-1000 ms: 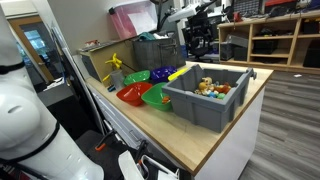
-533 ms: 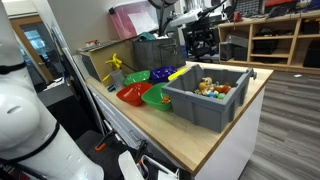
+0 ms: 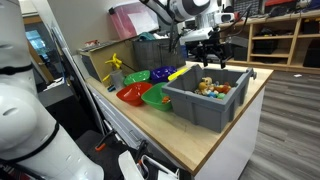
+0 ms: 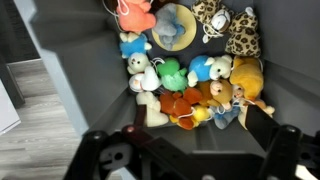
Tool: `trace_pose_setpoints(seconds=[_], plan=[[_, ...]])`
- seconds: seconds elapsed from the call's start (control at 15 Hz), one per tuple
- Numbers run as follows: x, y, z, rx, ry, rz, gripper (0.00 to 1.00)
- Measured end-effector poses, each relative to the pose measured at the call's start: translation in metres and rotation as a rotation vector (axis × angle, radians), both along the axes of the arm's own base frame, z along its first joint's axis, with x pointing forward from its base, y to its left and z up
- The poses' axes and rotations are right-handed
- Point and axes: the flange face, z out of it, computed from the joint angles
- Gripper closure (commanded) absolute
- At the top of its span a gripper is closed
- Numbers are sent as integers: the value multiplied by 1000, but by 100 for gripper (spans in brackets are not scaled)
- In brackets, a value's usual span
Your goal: Remove the brown doll from the trailer and put it in the red bowl
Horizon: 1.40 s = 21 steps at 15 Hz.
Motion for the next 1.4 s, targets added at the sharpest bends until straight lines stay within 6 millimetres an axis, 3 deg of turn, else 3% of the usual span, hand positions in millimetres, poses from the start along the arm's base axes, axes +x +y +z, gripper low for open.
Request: trace_pose_setpoints(seconds=[0.6,1.0,1.4], plan=[[8,3,-74,0,29,-110,0],[18,17,-88,39,2,-145,0],[21,17,-94,72,-23,-221,0]])
